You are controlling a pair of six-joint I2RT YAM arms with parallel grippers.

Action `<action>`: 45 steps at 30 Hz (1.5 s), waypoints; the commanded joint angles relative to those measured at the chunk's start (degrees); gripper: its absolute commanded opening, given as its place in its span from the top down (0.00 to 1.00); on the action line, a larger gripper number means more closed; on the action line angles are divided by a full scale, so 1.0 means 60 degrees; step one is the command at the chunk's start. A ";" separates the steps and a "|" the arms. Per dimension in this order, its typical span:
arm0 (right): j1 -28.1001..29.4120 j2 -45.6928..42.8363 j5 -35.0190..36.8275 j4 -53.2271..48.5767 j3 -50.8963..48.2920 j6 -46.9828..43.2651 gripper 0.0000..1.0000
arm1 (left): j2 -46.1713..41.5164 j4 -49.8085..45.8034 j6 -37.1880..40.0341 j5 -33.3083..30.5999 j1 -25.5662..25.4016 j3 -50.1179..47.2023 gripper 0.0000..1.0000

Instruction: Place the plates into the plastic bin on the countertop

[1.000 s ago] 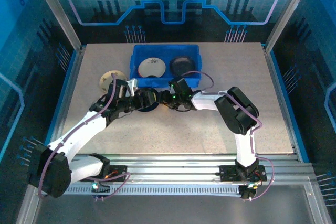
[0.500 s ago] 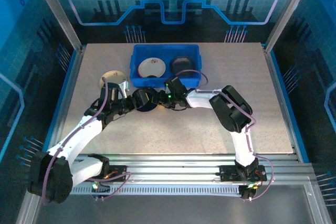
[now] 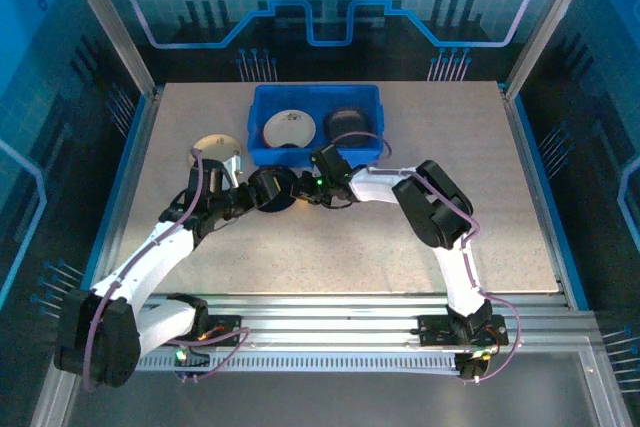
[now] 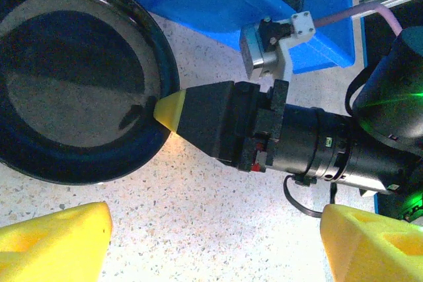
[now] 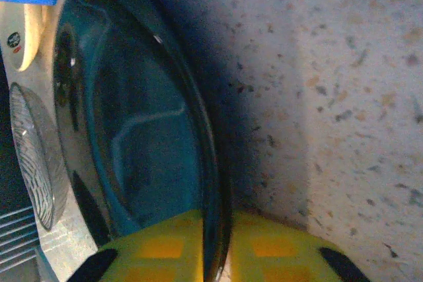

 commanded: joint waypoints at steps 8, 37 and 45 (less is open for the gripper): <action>0.0073 -0.0922 -0.0287 0.0002 -0.0650 -0.0005 1.00 | -0.0418 -0.0203 0.0077 0.0137 0.0281 -0.0070 0.17; -0.0419 -0.4543 -0.2129 -0.0460 -0.2066 -0.1099 0.54 | -0.0509 0.1092 -0.0761 0.1095 0.0717 -0.0553 1.00; -0.0590 -0.3881 -0.1567 -0.0983 -0.1026 -0.1193 1.00 | -0.0508 0.0672 -0.0748 0.1065 0.0717 -0.0242 0.78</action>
